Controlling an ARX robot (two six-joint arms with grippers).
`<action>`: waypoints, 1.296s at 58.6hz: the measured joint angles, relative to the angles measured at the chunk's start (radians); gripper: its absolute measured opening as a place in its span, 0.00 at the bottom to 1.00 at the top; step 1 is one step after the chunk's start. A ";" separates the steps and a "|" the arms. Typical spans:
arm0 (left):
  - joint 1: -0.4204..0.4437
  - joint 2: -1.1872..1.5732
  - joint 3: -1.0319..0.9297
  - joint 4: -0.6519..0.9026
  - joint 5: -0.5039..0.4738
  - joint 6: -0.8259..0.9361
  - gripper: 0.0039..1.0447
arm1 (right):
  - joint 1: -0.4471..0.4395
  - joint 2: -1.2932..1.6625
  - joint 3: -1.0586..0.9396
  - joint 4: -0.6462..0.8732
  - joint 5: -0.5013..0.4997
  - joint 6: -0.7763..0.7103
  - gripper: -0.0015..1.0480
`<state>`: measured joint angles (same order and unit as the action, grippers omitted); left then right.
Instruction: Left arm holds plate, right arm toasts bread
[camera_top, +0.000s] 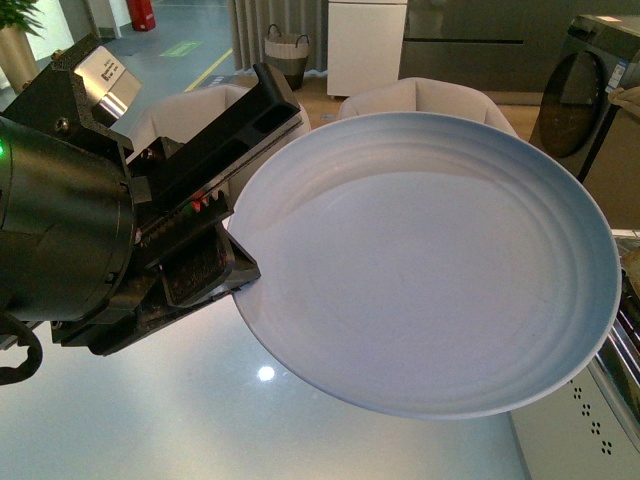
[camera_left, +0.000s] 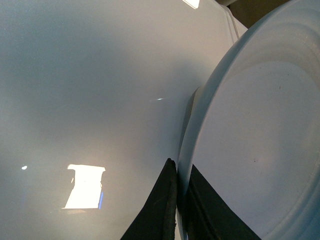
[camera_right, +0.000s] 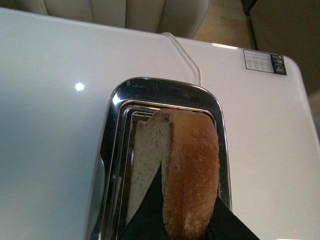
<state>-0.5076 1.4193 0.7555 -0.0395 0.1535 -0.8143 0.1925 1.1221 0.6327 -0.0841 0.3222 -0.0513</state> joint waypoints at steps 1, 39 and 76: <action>0.000 0.000 0.000 0.000 0.000 0.000 0.03 | -0.004 0.002 -0.003 0.003 -0.002 -0.002 0.04; 0.000 0.000 0.000 0.000 0.001 -0.001 0.03 | -0.026 0.172 -0.028 0.110 -0.048 -0.021 0.04; 0.000 0.000 0.000 0.000 0.001 -0.002 0.03 | 0.003 0.259 -0.057 0.212 -0.027 0.008 0.08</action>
<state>-0.5076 1.4189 0.7559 -0.0395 0.1543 -0.8162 0.1955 1.3815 0.5758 0.1280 0.2947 -0.0437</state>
